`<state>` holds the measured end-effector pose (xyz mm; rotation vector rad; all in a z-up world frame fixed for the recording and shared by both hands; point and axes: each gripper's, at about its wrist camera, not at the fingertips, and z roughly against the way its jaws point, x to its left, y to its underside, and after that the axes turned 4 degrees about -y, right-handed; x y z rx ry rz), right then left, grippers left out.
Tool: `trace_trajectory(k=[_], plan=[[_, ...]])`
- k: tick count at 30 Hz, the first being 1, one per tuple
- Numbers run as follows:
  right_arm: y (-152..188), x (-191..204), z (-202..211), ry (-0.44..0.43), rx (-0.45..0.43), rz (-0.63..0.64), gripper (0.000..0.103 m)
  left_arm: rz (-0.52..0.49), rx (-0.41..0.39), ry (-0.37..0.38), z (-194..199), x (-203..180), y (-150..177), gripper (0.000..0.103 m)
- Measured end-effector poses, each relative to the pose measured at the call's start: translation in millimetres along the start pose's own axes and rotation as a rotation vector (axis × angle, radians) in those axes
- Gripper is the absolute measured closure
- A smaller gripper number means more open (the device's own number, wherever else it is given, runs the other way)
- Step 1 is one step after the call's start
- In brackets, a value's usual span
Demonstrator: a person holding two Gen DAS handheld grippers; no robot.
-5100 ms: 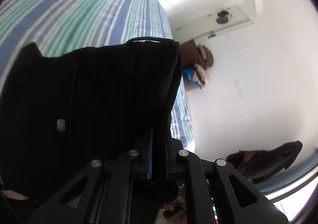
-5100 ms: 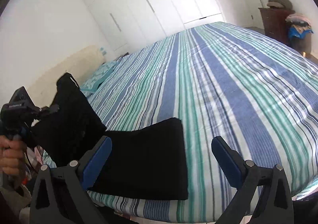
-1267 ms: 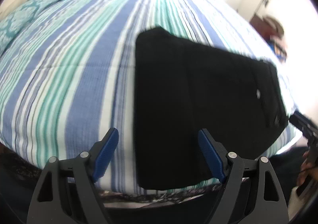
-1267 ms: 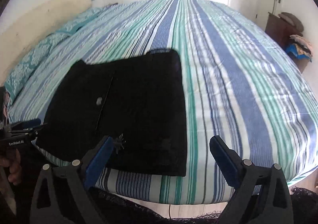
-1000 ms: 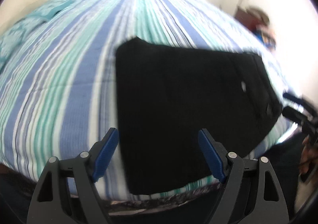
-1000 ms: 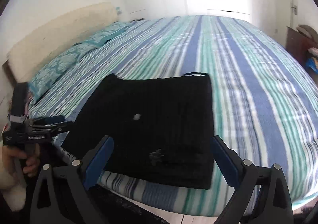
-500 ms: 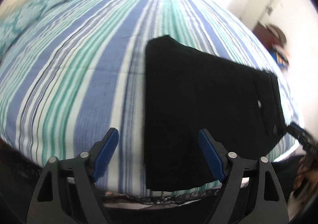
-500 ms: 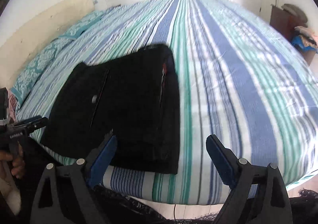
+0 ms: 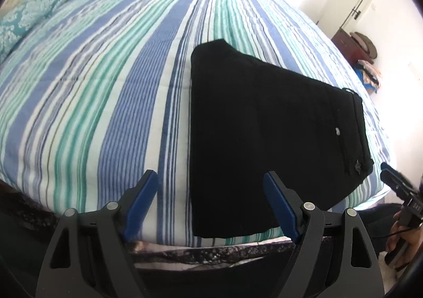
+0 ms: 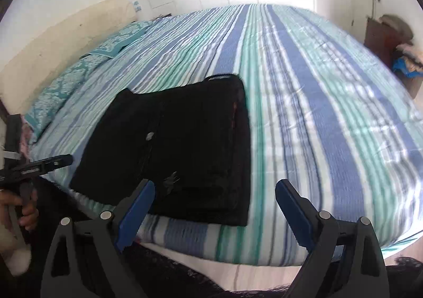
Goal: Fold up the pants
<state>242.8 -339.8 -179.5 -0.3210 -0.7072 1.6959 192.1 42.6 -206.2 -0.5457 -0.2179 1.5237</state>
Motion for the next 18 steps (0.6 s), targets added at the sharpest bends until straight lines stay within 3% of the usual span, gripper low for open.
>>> trace_trajectory(k=[3, 8, 12, 18], plan=[[3.9, -1.3, 0.1, -0.004, 0.005, -0.012, 0.011, -0.045, -0.021, -0.031, 11.5, -13.2, -0.5, 0.019], [1.1, 27.2, 16.6, 0.057, -0.005, 0.084, 0.011, -0.130, -0.066, -0.126, 41.2, -44.8, 1.3, 0.019], [5.9, 43.8, 29.3, 0.115, 0.003, 0.110, 0.001, -0.121, -0.076, -0.141, 53.1, -53.8, 0.0, 0.019], [12.6, 50.7, 35.3, 0.141, 0.010, 0.105, 0.001, -0.128, -0.056, -0.182, 50.5, -56.5, 2.8, 0.019]])
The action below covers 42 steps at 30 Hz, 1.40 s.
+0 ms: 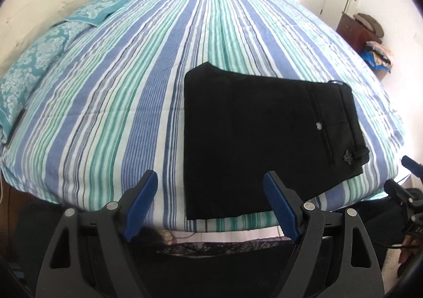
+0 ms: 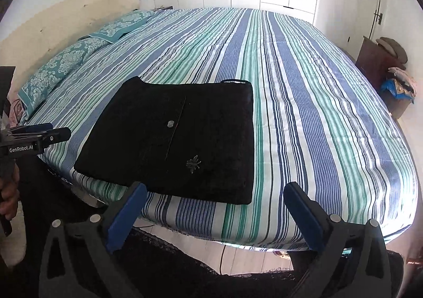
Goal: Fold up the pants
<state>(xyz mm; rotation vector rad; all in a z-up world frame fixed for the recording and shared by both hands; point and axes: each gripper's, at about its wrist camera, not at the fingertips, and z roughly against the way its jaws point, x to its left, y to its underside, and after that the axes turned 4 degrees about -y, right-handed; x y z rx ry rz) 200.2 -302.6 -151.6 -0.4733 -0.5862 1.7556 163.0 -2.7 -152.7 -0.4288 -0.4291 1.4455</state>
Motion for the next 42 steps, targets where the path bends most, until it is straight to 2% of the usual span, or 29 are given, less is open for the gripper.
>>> trace_trajectory(k=[7, 10, 13, 16, 20, 23, 27, 29, 30, 31, 32, 33, 35, 38, 42], plan=[[6.5, -10.3, -7.0, 0.007, 0.016, -0.041, 0.000, -0.012, 0.017, -0.025, -6.9, 4.2, 1.3, 0.019], [7.0, -13.7, -10.1, -0.019, 0.020, -0.053, 0.000, -0.004, 0.035, 0.013, -17.6, 14.5, -1.5, 0.019], [3.0, -25.1, -18.7, -0.125, 0.022, -0.071, 0.001, 0.060, 0.104, 0.150, -46.5, 42.9, -8.6, 0.019], [-8.4, -45.6, -42.9, -0.241, 0.047, -0.073, 0.000, 0.100, 0.164, 0.248, -75.2, 62.8, -16.0, 0.019], [-17.8, -66.7, -96.3, -0.348, 0.162, -0.094, 0.001, 0.058, 0.211, 0.286, -103.9, 63.6, -21.9, 0.019], [-16.8, -80.7, -127.9, -0.368, 0.238, -0.116, 0.000, 0.058, 0.220, 0.326, -116.7, 61.3, -23.9, 0.019], [-17.6, -97.1, -140.8, -0.530, 0.228, -0.203, 0.000, 0.086, 0.222, 0.371, -127.7, 60.1, -24.6, 0.019], [-19.7, -95.6, -147.5, -0.663, 0.251, -0.244, 0.001, 0.105, 0.232, 0.401, -131.4, 60.8, -25.0, 0.019], [-21.1, -91.6, -150.8, -0.668, 0.265, -0.240, 0.001, 0.113, 0.241, 0.416, -132.6, 60.9, -25.8, 0.019], [-21.6, -88.2, -154.3, -0.659, 0.283, -0.227, 0.005, 0.111, 0.245, 0.431, -132.7, 59.3, -27.1, 0.024], [-21.6, -86.2, -156.4, -0.645, 0.292, -0.210, 0.016, 0.099, 0.238, 0.439, -131.3, 56.7, -27.6, 0.055], [-21.3, -86.1, -157.0, -0.618, 0.296, -0.190, 0.024, 0.079, 0.233, 0.460, -129.0, 52.4, -28.1, 0.061], [-17.6, -92.7, -153.1, -0.620, 0.279, -0.209, 0.053, 0.035, 0.195, 0.411, -118.1, 44.4, -30.5, 0.081], [-14.1, -92.1, -140.6, -0.604, 0.234, -0.242, 0.056, 0.026, 0.154, 0.381, -103.8, 38.5, -36.9, 0.087], [-14.4, -84.6, -130.7, -0.608, 0.170, -0.272, 0.061, 0.039, 0.099, 0.419, -83.7, 41.5, -50.8, 0.088]])
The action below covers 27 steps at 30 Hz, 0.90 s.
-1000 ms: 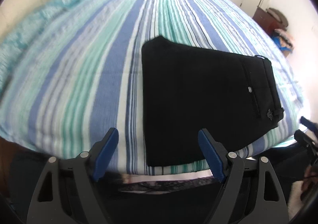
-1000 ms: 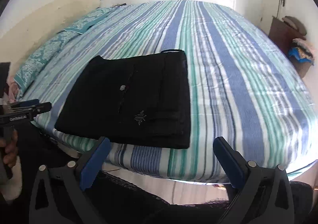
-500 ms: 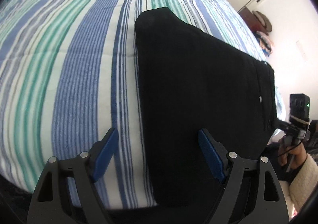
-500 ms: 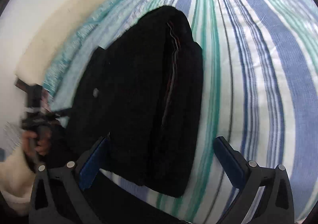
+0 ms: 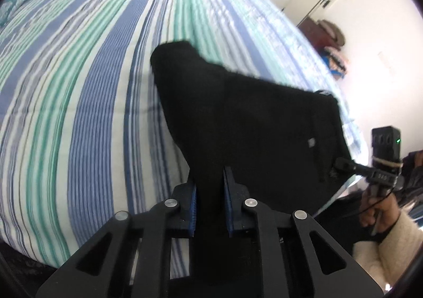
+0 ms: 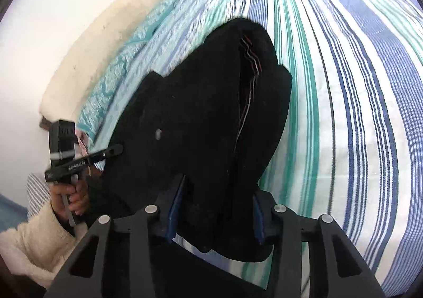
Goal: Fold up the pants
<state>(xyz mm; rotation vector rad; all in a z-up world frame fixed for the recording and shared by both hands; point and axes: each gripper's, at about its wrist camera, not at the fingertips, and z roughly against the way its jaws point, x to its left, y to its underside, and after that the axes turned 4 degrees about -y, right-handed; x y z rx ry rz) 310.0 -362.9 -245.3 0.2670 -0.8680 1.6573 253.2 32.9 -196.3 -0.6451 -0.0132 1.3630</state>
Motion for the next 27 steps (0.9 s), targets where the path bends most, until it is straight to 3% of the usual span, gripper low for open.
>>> trace_trajectory(k=[4, 11, 13, 14, 16, 17, 18, 19, 20, 22, 27], plan=[[-9.2, 19.8, 7.2, -0.058, -0.062, 0.032, 0.063, -0.045, -0.065, -0.016, 20.0, -7.8, -17.7, 0.088], [-25.0, 57.6, -21.2, -0.110, -0.075, 0.105, 0.063, 0.008, -0.144, -0.031, 40.7, 16.9, -35.6, 0.089], [-26.3, 57.7, -25.1, -0.121, -0.094, 0.101, 0.063, -0.006, -0.148, -0.076, 36.4, 26.4, -33.4, 0.087], [-23.1, 55.6, -23.6, -0.112, -0.098, 0.107, 0.063, -0.004, -0.126, -0.108, 28.1, 30.9, -31.6, 0.080], [-19.9, 54.8, -33.4, -0.037, -0.074, 0.129, 0.057, 0.033, -0.046, -0.260, 6.6, 49.3, -24.2, 0.065], [-15.9, 53.0, -39.8, 0.019, -0.045, 0.124, 0.045, 0.049, -0.026, -0.328, 2.9, 55.9, -19.6, 0.055], [-14.1, 44.7, -46.4, 0.107, -0.001, 0.111, 0.037, 0.061, -0.022, -0.362, 3.6, 60.1, -14.7, 0.050], [-8.2, 39.0, -48.5, 0.178, 0.022, 0.110, 0.024, 0.084, -0.035, -0.385, 10.4, 65.3, -6.6, 0.037], [-1.0, 36.4, -42.1, 0.214, 0.010, 0.121, 0.010, 0.097, -0.045, -0.400, 17.0, 66.7, -1.3, 0.029], [12.9, 39.5, -22.9, 0.259, -0.024, 0.127, 0.000, 0.082, -0.065, -0.455, 33.8, 61.3, 10.2, 0.029], [36.5, 79.4, 18.6, 0.456, -0.067, 0.224, 0.000, -0.006, -0.151, -0.559, 76.4, 17.6, 23.7, 0.029]])
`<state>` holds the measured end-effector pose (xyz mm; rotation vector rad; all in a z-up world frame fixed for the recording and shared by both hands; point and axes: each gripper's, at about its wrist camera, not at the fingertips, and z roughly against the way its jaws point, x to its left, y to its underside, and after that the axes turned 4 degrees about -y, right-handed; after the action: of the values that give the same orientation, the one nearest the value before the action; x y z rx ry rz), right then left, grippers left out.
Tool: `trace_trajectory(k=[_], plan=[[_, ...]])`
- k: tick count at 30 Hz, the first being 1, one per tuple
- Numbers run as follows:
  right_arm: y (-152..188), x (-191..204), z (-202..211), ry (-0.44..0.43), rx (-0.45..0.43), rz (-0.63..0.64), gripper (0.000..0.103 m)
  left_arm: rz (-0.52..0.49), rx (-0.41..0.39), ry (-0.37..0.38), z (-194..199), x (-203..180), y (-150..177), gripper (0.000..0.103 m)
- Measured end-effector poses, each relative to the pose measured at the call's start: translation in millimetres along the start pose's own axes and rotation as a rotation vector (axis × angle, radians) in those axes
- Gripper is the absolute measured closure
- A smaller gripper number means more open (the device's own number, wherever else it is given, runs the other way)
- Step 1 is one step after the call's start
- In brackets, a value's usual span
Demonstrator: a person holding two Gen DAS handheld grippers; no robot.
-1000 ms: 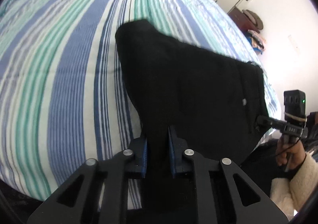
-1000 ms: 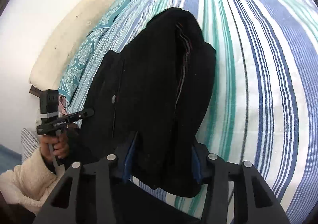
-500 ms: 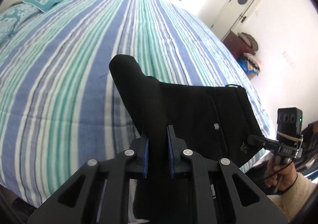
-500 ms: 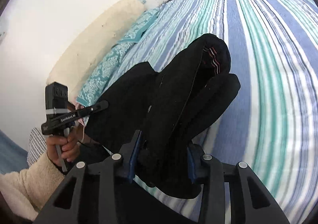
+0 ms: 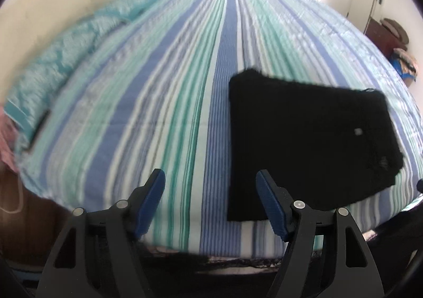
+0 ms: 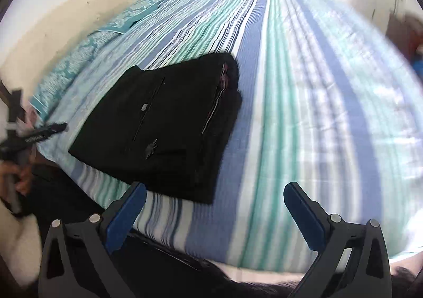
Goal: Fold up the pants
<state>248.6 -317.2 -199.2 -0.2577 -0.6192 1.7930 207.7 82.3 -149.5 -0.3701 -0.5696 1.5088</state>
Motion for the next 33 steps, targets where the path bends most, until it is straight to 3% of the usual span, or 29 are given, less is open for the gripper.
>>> trace_trajectory(k=[3, 8, 12, 18, 24, 33], plan=[[-4.3, 31.9, 30.6, 0.143, -0.005, 0.072, 0.000, -0.012, -0.097, -0.051, 51.4, -12.6, 3.4, 0.022], [-14.0, 69.9, 67.9, 0.229, -0.013, 0.095, 0.000, -0.112, -0.103, -0.113, 92.0, -39.8, 8.2, 0.022], [-14.2, 94.8, 86.7, 0.248, -0.023, 0.090, 0.000, -0.101, -0.108, -0.137, 110.6, -49.6, 21.1, 0.022], [-16.1, 124.4, 105.0, 0.252, -0.059, 0.090, 0.000, -0.030, -0.108, -0.009, 129.8, -41.3, 25.7, 0.022], [-15.9, 141.6, 118.9, 0.271, -0.082, 0.114, 0.000, -0.015, -0.072, -0.007, 132.0, -35.6, 26.0, 0.022], [-14.4, 145.6, 122.7, 0.266, -0.089, 0.101, 0.000, -0.003, -0.003, 0.056, 123.7, -42.8, 33.5, 0.022]])
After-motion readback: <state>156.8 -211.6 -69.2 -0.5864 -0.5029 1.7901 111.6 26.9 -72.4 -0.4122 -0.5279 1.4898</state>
